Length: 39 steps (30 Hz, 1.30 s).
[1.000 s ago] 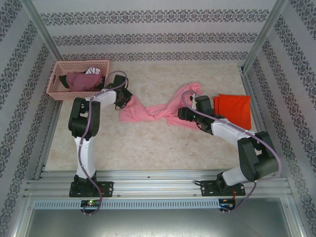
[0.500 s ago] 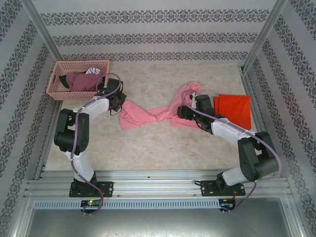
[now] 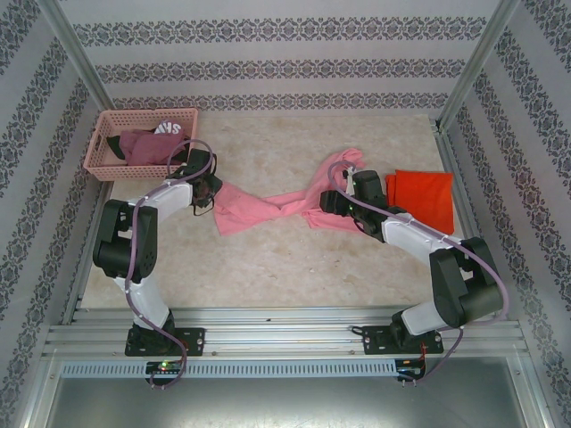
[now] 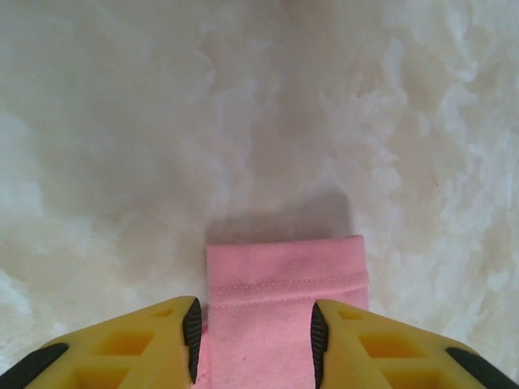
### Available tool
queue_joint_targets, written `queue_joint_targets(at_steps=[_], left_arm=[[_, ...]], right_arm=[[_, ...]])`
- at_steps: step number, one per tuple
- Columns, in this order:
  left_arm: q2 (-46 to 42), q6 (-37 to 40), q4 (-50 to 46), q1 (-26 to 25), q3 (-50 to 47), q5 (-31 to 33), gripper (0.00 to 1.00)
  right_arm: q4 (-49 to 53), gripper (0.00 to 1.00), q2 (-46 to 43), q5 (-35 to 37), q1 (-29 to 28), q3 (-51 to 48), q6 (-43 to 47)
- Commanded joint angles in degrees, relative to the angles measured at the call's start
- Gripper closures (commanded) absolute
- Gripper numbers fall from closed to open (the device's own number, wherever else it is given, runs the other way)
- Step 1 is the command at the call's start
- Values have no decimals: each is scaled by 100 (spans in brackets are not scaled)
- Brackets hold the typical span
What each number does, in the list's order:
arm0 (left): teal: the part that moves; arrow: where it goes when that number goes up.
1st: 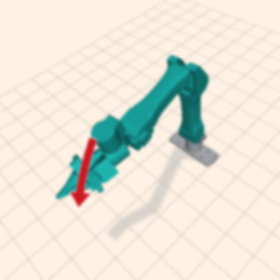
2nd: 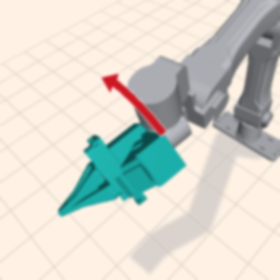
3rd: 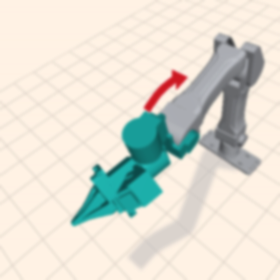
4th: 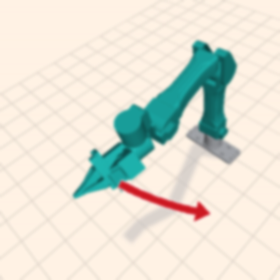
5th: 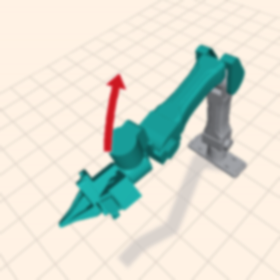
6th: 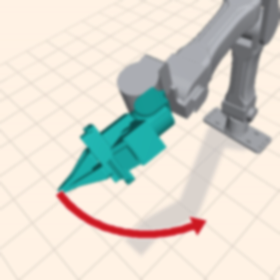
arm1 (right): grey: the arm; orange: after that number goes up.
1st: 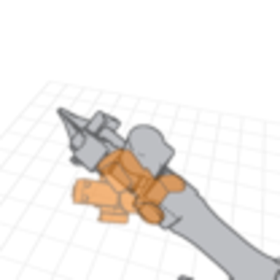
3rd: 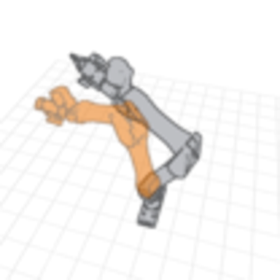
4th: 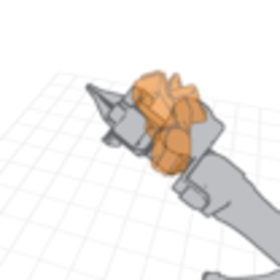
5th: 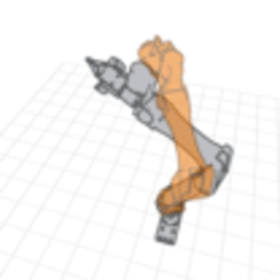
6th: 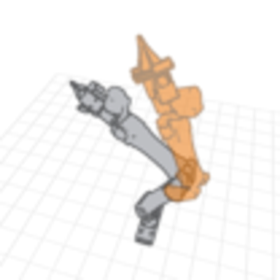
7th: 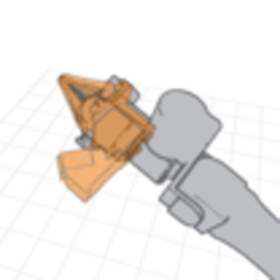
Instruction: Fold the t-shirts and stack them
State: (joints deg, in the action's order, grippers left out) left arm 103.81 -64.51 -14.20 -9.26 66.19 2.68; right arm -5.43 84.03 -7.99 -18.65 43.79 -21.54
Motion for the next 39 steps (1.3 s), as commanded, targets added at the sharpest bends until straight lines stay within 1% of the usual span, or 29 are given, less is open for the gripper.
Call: queue_joint_targets(at_steps=[1, 6, 12, 21, 24, 28, 34, 37, 39], left_arm=[[104, 141, -171, 64, -45, 156, 57], [301, 121, -15, 73, -1, -32, 56], [777, 176, -217, 90, 421, -161, 58], [1233, 279, -426, 91, 847, -254, 70], [1299, 314, -426, 91, 963, -336, 79], [1344, 377, -365, 91, 1027, -447, 99], [1073, 362, -122, 92, 689, -368, 100], [716, 331, 31, 110, 372, -278, 100], [427, 291, 145, 118, 142, -235, 100]], right_arm=[[-28, 30, -201, 42, -63, -72, -47], [-54, 30, -176, 18, -64, -73, -85], [-57, 30, -172, 13, -69, -72, -81], [-52, 30, -223, 52, -72, -150, -93], [-79, 30, -196, 52, -72, -160, -99], [-87, 30, -159, 8, -77, -134, -111], [132, 29, -405, 49, -86, -257, -129], [463, 29, -704, 307, -62, -508, -327], [756, 30, -937, 607, -45, -732, -583]])
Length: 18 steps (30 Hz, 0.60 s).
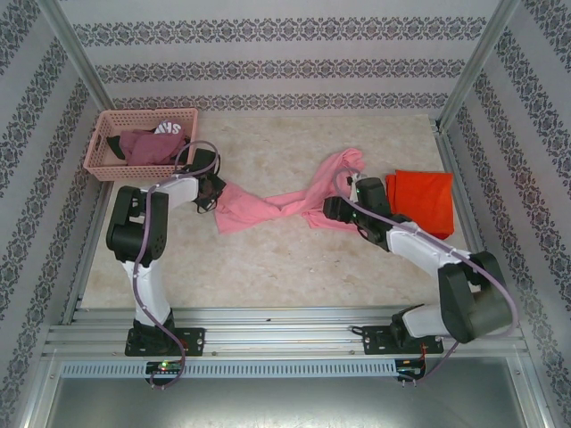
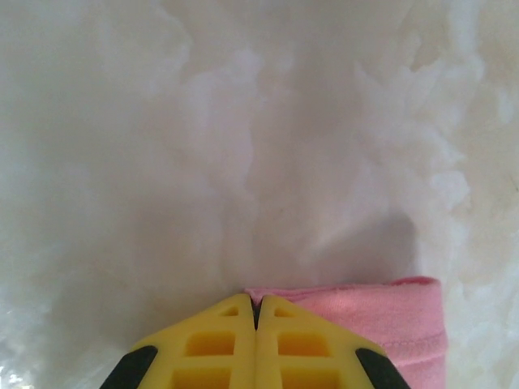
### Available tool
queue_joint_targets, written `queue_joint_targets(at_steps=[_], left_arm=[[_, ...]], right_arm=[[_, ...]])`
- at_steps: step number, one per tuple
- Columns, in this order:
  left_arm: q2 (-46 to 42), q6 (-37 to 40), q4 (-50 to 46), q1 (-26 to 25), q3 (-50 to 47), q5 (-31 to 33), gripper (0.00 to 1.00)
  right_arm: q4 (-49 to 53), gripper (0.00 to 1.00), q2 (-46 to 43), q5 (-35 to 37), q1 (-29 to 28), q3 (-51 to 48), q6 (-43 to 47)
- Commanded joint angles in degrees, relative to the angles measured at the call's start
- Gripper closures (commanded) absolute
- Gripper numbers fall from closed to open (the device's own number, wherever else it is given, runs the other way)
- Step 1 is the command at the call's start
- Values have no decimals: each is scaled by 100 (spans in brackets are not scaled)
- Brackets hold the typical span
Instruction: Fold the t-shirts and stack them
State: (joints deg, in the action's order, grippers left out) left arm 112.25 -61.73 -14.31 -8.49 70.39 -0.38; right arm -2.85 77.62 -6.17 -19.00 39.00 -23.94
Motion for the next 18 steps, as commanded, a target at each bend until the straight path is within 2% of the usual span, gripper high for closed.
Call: queue_joint_targets(at_steps=[1, 5, 10, 15, 18], left_arm=[[-578, -4, 193, 49, -376, 78, 100], [-1082, 51, 145, 65, -402, 41, 100], [-1476, 141, 12, 98, -136, -33, 100], [-1855, 249, -99, 136, -134, 88, 100], [-2018, 253, -90, 177, -277, 133, 100]], right_arm=[[737, 31, -406, 682, 7, -340, -543], [1444, 33, -572, 1037, 249, -486, -1088], [1411, 33, -477, 763, 631, -487, -1344], [1816, 35, -380, 1250, 772, -452, -1510], [1703, 39, -405, 1150, 861, -597, -1539]])
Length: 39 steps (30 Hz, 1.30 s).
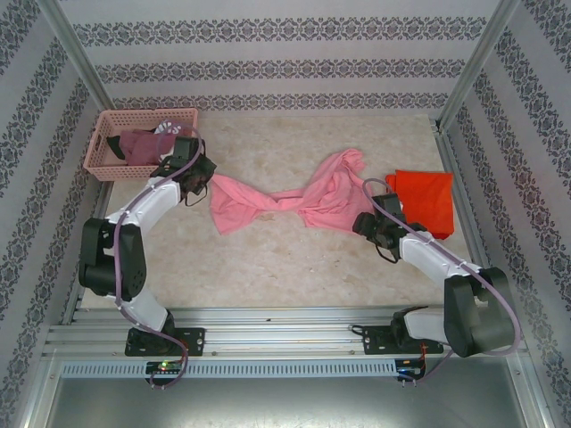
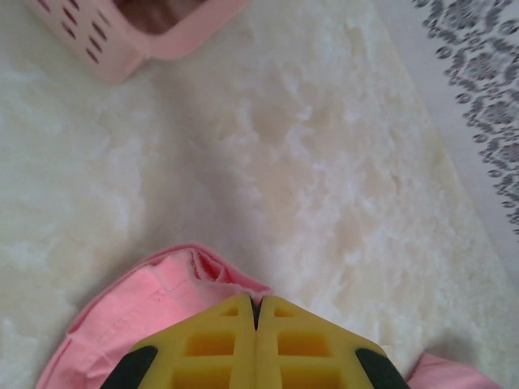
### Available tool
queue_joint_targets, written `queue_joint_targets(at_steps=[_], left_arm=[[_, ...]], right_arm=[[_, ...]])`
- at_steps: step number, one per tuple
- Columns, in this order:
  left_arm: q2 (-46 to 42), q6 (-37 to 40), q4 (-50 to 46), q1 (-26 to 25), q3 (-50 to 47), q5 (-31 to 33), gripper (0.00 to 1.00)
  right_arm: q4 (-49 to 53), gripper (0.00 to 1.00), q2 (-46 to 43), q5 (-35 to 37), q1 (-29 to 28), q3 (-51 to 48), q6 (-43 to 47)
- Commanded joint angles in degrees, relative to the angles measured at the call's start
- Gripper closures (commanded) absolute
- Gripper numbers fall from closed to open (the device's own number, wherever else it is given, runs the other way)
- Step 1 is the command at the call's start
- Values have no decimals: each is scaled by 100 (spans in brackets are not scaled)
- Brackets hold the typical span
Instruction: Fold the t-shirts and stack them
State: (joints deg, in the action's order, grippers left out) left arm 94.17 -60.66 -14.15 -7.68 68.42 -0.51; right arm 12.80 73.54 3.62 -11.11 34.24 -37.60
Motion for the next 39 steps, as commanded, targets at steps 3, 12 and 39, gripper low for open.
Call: queue_joint_targets(at_steps=[3, 12, 39], left_arm=[[-282, 134, -62, 113, -178, 161, 100], [-259, 81, -10, 115, -242, 98, 100], [-1242, 863, -219, 140, 352, 238, 100]], right_arm=[[-114, 43, 98, -132, 83, -166, -210], [-559, 51, 674, -955, -156, -10, -134], [-106, 100, -1703, -784, -195, 1126, 855]])
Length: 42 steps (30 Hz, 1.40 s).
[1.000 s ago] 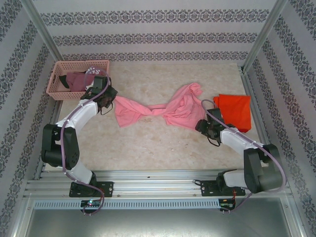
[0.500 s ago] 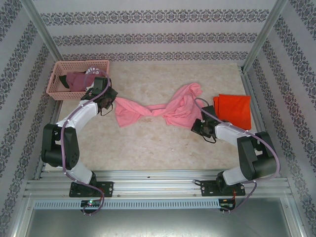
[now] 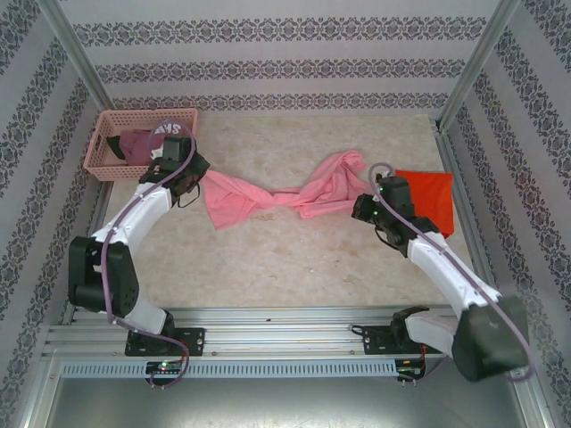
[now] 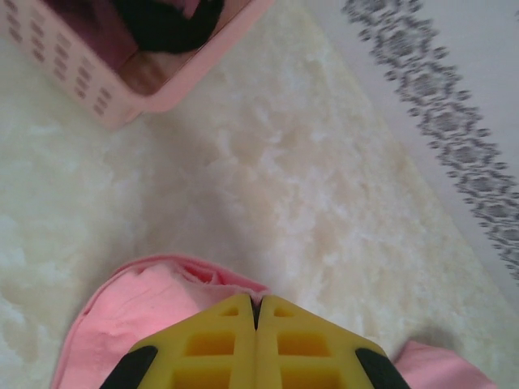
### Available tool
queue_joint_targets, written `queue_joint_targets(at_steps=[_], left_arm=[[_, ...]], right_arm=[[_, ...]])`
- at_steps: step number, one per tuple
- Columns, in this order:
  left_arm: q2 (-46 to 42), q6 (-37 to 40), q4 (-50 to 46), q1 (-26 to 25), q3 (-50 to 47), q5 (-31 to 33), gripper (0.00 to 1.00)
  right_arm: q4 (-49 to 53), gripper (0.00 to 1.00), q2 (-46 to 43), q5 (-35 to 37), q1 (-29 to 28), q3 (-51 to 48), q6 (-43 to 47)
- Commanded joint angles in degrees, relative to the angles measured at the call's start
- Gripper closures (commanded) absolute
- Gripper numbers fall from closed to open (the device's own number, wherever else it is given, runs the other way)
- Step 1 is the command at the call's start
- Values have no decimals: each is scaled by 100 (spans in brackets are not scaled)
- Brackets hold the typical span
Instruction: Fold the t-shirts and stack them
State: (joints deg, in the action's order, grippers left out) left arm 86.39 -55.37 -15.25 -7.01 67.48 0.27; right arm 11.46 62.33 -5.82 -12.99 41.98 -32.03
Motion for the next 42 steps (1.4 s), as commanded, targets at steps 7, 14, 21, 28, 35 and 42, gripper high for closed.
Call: queue_joint_targets(at_steps=[7, 14, 21, 28, 35, 42], left_arm=[[-1709, 559, -530, 81, 485, 682, 100], [-2319, 774, -889, 84, 687, 760, 100], [-1316, 774, -427, 85, 1056, 479, 100], [519, 576, -114, 159, 2287, 9, 100], [1353, 667, -623, 292, 4197, -229, 100], [486, 979, -616, 379, 3908, 113, 100]], right_arm=[[334, 100, -2224, 733, -1, 1003, 917], [-55, 100, -2706, 588, -16, 1365, 1104], [-293, 100, -1483, 711, 14, 1879, 1530], [-1111, 100, 650, 47, 370, 2790, 1501], [-1278, 100, 1537, -591, 496, 4423, 1366], [-1226, 100, 786, -506, 501, 4363, 1653]])
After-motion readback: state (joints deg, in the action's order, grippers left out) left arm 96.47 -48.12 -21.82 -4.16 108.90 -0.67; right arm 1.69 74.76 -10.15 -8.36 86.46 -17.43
